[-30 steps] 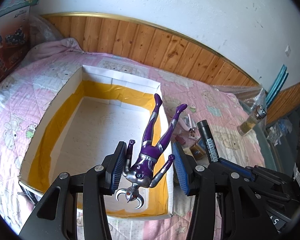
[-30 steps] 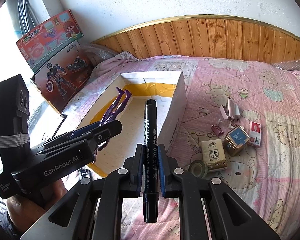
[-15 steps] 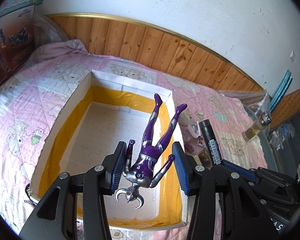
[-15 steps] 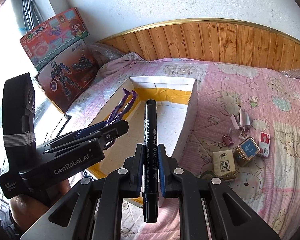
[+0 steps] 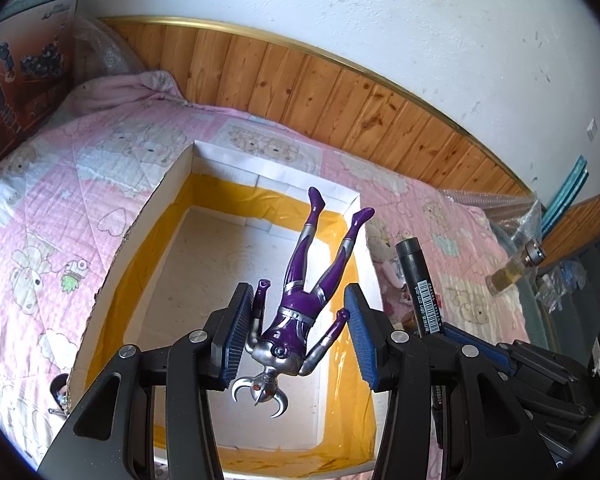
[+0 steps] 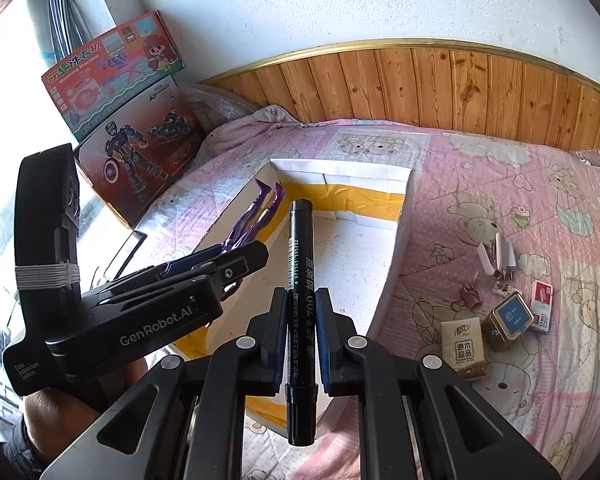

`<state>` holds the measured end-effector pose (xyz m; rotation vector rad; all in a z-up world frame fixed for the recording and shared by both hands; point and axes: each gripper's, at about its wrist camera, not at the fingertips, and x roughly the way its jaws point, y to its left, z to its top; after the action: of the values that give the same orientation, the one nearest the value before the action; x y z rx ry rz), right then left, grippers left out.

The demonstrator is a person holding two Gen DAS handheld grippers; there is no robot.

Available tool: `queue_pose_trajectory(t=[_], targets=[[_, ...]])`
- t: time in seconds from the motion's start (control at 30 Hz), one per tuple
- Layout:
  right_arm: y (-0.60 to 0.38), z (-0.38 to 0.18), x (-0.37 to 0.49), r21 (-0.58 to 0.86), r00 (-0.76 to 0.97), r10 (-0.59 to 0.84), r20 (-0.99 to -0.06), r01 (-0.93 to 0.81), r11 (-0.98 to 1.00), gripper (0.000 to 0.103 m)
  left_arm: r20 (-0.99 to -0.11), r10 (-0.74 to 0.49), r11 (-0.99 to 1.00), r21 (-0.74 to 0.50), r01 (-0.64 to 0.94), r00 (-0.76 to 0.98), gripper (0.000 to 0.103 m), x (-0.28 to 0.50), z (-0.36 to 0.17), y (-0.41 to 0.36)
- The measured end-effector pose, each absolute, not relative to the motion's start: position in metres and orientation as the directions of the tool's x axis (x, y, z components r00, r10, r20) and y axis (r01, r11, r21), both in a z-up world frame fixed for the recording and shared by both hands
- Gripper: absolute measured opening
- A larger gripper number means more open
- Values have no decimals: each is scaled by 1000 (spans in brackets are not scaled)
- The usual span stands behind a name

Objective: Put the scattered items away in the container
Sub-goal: 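Carry the figure with the left gripper while the right gripper carries the marker over the box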

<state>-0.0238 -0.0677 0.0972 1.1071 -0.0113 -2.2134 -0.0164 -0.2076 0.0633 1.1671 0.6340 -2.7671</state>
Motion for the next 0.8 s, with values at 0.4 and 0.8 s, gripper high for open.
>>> queue_pose_trajectory(t=[0.4,0.8], targets=[[-87,95,-37,283,-416,-562,-714,563,-776,15,-707,88,-899,-359,250,-701,49,-29,57,-226],[-99,88,-55,280,-406,-558,-724,567,-775,15,-727,86,-888,-365,278,-682,49,-45,48,-239]])
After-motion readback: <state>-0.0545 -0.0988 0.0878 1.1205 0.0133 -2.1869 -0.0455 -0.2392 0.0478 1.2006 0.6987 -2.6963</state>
